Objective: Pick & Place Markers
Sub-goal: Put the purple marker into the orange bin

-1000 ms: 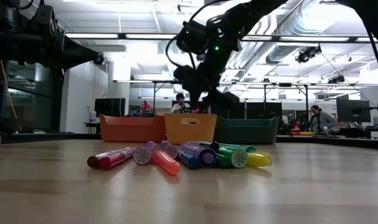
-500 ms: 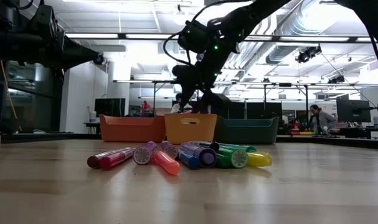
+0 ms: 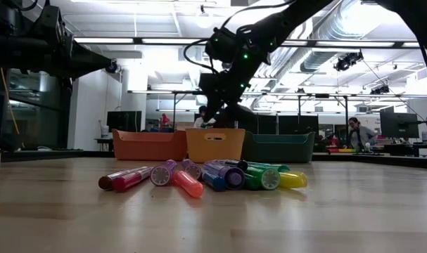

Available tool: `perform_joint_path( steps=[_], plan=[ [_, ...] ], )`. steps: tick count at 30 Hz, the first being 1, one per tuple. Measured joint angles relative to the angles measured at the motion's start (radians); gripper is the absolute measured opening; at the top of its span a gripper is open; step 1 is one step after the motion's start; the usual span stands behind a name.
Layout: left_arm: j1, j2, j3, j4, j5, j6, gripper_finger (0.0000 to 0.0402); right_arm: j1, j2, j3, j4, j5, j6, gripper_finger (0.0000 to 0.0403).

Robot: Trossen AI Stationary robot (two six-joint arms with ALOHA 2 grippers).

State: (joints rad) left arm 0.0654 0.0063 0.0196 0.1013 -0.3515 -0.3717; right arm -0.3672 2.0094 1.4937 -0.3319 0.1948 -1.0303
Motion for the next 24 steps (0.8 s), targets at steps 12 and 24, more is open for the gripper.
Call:
perform_joint_path(
  steps=[12, 24],
  plan=[
    [0.000, 0.000, 0.000, 0.000, 0.000, 0.000, 0.0003, -0.004, 0.000, 0.000, 0.180, 0.235, 0.416, 0.0202],
    [0.000, 0.000, 0.000, 0.000, 0.000, 0.000, 0.0003, -0.043, 0.000, 0.000, 0.198, 0.204, 0.584, 0.0201]
  ],
)
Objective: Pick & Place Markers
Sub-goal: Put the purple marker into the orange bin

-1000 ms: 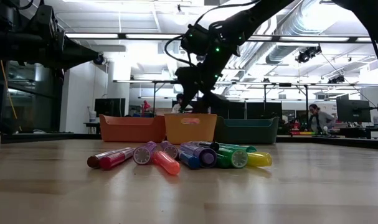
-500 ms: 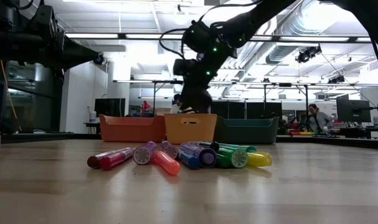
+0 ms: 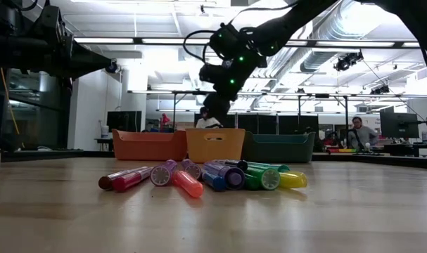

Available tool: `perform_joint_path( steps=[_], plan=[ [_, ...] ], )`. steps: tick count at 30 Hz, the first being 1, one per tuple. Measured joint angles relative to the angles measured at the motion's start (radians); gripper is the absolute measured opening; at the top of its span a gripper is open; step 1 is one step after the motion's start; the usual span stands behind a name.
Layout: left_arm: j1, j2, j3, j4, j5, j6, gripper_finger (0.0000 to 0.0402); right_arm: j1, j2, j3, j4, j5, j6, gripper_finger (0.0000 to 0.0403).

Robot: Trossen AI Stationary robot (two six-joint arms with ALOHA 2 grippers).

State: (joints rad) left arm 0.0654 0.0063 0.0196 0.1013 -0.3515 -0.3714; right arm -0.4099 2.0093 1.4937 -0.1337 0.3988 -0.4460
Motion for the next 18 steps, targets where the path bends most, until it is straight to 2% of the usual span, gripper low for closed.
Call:
perform_joint_path(
  steps=[7, 12, 18],
  plan=[
    [0.000, 0.000, 0.000, 0.000, 0.000, 0.000, 0.0003, -0.005, -0.030, 0.000, -0.061, -0.081, 0.193, 0.0200],
    [0.000, 0.000, 0.000, 0.000, -0.001, 0.000, 0.0003, -0.004, -0.073, -0.001, -0.188, -0.124, 0.349, 0.0200],
    [0.000, 0.000, 0.000, 0.000, 0.000, 0.000, 0.0003, 0.012, -0.115, -0.001, -0.362, -0.226, 0.517, 0.0202]
  ],
)
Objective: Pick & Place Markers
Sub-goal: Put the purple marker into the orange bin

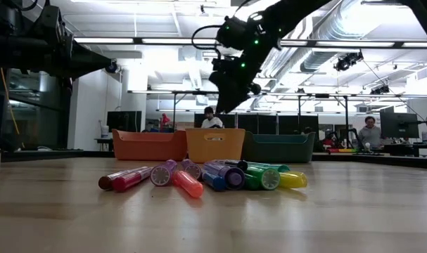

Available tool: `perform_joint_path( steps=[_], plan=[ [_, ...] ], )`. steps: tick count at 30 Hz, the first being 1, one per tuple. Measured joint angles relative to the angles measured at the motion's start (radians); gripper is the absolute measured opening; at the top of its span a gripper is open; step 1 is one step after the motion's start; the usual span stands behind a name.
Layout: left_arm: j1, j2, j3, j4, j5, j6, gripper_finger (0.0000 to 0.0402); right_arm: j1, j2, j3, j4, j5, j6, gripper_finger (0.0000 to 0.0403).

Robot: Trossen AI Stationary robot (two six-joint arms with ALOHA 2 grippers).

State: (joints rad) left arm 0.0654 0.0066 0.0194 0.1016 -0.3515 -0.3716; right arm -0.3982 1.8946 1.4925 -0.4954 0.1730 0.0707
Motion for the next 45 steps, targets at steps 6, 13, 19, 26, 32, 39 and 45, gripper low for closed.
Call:
perform_joint_path(
  steps=[6, 13, 19, 26, 32, 39, 45],
  plan=[
    [0.000, 0.000, 0.000, 0.000, 0.001, 0.000, 0.0003, 0.057, -0.016, -0.002, -0.194, -0.068, 0.181, 0.0200],
    [0.000, 0.000, 0.000, 0.000, 0.001, 0.000, 0.0003, 0.209, -0.019, -0.003, -0.315, -0.026, 0.442, 0.0200],
    [0.000, 0.000, 0.000, 0.000, 0.000, 0.000, 0.0003, 0.371, -0.019, -0.003, -0.363, 0.074, 0.699, 0.0201],
    [0.000, 0.000, 0.000, 0.000, 0.000, 0.000, 0.0003, 0.520, -0.018, -0.003, -0.480, 0.186, 0.978, 0.0201],
    [0.000, 0.000, 0.000, 0.000, 0.000, 0.000, 0.0003, 0.560, -0.017, -0.007, -0.573, 0.239, 1.135, 0.0200],
    [0.000, 0.000, 0.000, 0.000, 0.000, 0.000, 0.0003, 0.534, -0.058, -0.228, -0.345, 0.036, 1.182, 0.0200],
    [0.000, 0.000, 0.000, 0.000, 0.000, 0.000, 0.0003, 0.548, -0.077, -0.351, -0.097, -0.059, 1.191, 0.0201]
  ],
)
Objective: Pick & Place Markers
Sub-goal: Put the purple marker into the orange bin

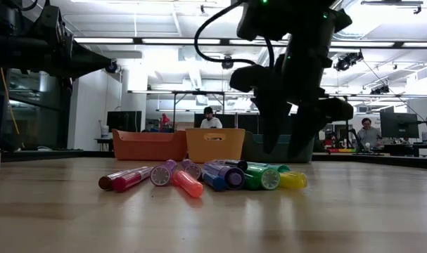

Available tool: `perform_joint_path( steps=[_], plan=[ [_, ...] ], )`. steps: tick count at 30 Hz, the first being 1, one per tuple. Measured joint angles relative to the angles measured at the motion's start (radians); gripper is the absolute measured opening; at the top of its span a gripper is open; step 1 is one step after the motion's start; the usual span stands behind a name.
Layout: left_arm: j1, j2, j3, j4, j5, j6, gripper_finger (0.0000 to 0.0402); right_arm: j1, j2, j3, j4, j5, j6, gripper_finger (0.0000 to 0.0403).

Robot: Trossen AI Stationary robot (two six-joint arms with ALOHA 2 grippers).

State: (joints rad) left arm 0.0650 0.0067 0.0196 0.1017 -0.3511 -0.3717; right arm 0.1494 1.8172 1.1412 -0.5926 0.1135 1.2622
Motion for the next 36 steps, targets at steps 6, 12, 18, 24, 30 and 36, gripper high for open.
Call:
perform_joint_path(
  steps=[6, 12, 18, 24, 30, 36],
  plan=[
    [0.000, 0.000, 0.000, 0.000, 0.000, 0.000, 0.0003, 0.009, 0.002, 0.000, 0.000, 0.007, 0.013, 0.0197],
    [0.000, 0.000, 0.000, 0.000, 0.000, 0.000, 0.0003, -0.007, 0.067, 0.030, -0.026, -0.061, -0.020, 0.0197],
    [0.000, 0.000, 0.000, 0.000, 0.000, 0.000, 0.0003, -0.020, 0.137, 0.144, -0.109, -0.065, -0.080, 0.0197],
    [0.000, 0.000, 0.000, 0.000, 0.000, 0.000, 0.0003, -0.032, 0.161, 0.214, -0.198, -0.064, -0.124, 0.0197],
    [0.000, 0.000, 0.000, 0.000, 0.000, 0.000, 0.0003, -0.039, 0.161, 0.223, -0.213, -0.063, -0.193, 0.0197],
    [0.000, 0.000, 0.000, 0.000, 0.000, 0.000, 0.0003, -0.039, 0.172, 0.217, -0.218, -0.065, -0.248, 0.0197]
  ],
)
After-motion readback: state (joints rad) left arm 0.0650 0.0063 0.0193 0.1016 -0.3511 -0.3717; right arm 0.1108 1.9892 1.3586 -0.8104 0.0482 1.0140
